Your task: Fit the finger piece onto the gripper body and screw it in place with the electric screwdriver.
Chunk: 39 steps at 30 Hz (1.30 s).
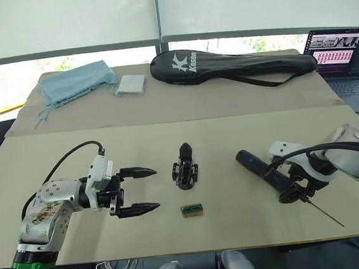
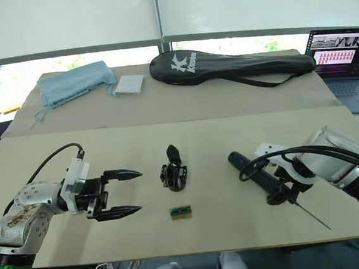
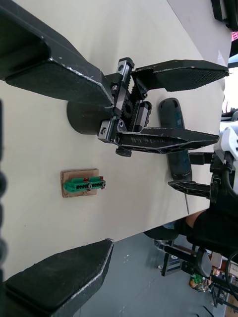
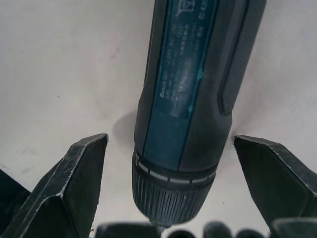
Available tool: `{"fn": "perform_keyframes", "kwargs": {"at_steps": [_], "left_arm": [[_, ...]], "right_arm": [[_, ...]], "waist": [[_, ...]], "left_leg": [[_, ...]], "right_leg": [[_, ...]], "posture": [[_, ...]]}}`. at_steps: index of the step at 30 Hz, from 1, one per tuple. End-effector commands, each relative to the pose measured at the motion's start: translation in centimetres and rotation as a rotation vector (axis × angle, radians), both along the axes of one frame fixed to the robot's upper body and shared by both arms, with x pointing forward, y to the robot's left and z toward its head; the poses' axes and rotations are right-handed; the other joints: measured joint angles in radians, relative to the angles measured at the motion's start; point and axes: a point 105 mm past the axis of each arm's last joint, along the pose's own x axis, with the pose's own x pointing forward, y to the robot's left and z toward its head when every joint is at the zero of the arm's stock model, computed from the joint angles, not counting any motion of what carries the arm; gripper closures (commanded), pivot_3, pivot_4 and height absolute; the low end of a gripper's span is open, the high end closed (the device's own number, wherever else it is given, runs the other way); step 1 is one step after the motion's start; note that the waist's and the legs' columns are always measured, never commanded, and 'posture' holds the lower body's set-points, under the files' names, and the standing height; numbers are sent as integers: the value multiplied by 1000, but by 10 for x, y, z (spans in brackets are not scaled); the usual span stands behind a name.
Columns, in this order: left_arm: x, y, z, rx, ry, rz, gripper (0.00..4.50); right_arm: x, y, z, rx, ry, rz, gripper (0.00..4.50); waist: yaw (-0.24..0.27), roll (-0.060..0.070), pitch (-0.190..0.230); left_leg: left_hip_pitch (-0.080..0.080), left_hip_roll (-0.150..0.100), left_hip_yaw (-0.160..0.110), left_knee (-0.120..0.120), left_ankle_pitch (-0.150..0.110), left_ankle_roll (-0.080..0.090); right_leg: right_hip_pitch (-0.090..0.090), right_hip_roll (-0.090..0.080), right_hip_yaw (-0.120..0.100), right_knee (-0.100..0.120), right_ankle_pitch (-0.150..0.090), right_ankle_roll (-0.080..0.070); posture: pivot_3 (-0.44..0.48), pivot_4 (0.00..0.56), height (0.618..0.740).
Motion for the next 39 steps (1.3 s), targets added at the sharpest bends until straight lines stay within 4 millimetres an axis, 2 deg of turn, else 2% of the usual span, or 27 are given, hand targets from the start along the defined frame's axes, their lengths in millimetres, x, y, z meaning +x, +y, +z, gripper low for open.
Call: {"fn": "perform_keyframes", "kwargs": {"at_steps": [1, 2, 3, 4, 9, 10, 14, 19, 24, 27, 30, 34, 37, 39], "left_arm": [[-2, -4, 5, -4, -33, -15, 0], [-2, -3, 5, 0, -34, -10, 0], [-3, -3, 4, 3, -34, -8, 0], [-2, -2, 4, 14, -35, -4, 0], [2, 3, 3, 49, -46, 28, 0], [2, 4, 2, 55, -46, 27, 0], [1, 6, 0, 75, -35, 26, 0], [6, 7, 1, 64, -50, 71, 0], [14, 14, 6, 42, -79, 123, 0], [19, 18, 6, 45, -125, 139, 0], [22, 24, 4, 59, -151, 157, 0], [27, 32, -8, 111, -158, 202, 0], [21, 32, -30, 187, -162, 205, 0], [10, 26, -37, 185, -142, 144, 0]], "right_arm": [[10, 1, 3, -12, -48, -3, 54], [11, 4, 2, -12, -50, 1, 54], [12, 5, 0, -13, -47, 7, 557], [14, 6, -3, -14, -45, 10, 753], [13, -2, -6, -27, -33, 0, 2512], [12, -4, -4, -29, -35, 2, 2584], [10, -10, 6, -21, -57, 25, 2584], [2, -7, 42, 128, -135, 35, 2584], [1, -1, 104, 410, -336, 2, 2584], [-18, 17, 144, 721, -470, 166, 2584], [-35, 20, 155, 813, -588, 235, 2584], [-50, 37, 173, 1032, -737, 313, 2584], [-53, 58, 167, 1066, -871, 382, 2584], [-62, 71, 162, 1093, -921, 463, 2584]], "waist": [[-1, -1, -1], [-2, -3, -2], [-4, -4, -2], [-5, -4, -2], [-7, -6, -3], [-7, -6, -3], [-4, -6, -3], [3, -4, -2], [-1, -3, -2], [2, -3, -2], [7, -3, -2], [11, -3, -2], [6, -4, -2], [3, -4, -3]], "left_leg": [[0, 0, 0, 0, 0, 0], [0, 0, 0, 0, 0, 0], [1, 0, 0, 0, 0, 0], [1, 0, 0, 0, 0, 0], [2, 0, 0, 0, 0, 0], [2, 0, 0, 0, 0, 0], [2, 0, 0, 0, 0, 0], [0, 0, 0, 0, 0, 0], [-1, 0, 0, 0, 0, 0], [0, 0, -1, 0, 0, -1], [0, 0, -1, 0, 0, 0], [-1, 0, -1, 1, 0, 0], [1, 0, -1, 1, 0, 0], [3, 0, -1, -3, 0, 0]], "right_leg": [[0, 0, 0, 0, 0, 0], [0, 0, 0, 0, 0, 0], [1, 0, 0, 0, 0, 0], [1, 0, 0, 0, 0, 0], [2, 0, 0, 0, 0, 0], [2, 0, 0, 0, 0, 0], [1, 0, 0, 0, 0, 0], [0, 0, 0, 0, 0, 0], [-1, 0, 0, 0, 0, 0], [0, 1, 0, 0, 1, -1], [0, 1, -1, 0, 1, -1], [1, 0, 0, 0, 1, 0], [1, 0, 1, 1, 2, 0], [2, 1, 1, 0, 2, 0]], "posture": [[0, 150, 740], [0, 150, 740], [0, 150, 740], [0, 150, 740], [0, 150, 740], [0, 150, 740], [0, 150, 740], [0, 150, 740], [0, 150, 740], [0, 150, 740], [0, 150, 740], [0, 150, 740], [0, 150, 740], [0, 150, 740]]}}
